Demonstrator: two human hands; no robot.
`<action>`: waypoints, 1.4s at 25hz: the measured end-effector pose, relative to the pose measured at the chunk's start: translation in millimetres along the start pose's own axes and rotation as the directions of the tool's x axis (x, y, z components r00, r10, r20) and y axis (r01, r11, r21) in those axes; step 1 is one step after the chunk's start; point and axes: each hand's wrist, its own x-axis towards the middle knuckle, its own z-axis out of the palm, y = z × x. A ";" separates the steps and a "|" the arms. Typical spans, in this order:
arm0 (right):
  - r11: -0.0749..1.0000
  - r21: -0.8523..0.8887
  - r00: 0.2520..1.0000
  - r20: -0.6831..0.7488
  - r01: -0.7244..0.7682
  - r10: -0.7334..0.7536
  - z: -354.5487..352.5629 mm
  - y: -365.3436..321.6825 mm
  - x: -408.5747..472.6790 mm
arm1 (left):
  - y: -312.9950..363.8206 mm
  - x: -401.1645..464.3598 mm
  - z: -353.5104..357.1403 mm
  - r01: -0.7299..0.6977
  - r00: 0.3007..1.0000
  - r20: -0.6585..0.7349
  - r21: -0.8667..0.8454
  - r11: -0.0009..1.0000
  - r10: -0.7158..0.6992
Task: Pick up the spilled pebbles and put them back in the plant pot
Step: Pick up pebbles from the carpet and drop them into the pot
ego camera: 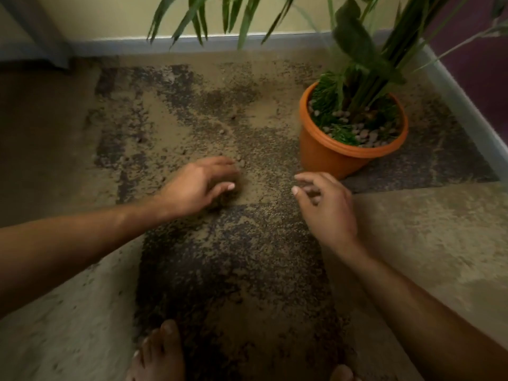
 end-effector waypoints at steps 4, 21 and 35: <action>0.998 -0.066 0.967 0.256 0.017 0.000 31.0 7.6 -7.5 | -17.4 -37.9 12.7 -0.023 0.987 0.162 0.090 0.996 0.008; 0.799 -0.301 0.742 0.623 0.520 -0.248 146.0 -15.8 65.0 | -39.5 -78.4 56.2 -0.108 0.977 0.195 0.096 0.989 0.088; 0.949 -0.178 0.906 0.384 0.261 -0.177 122.4 -9.9 99.1 | -122.7 -46.6 5.4 0.387 0.918 -0.139 0.103 0.916 -0.372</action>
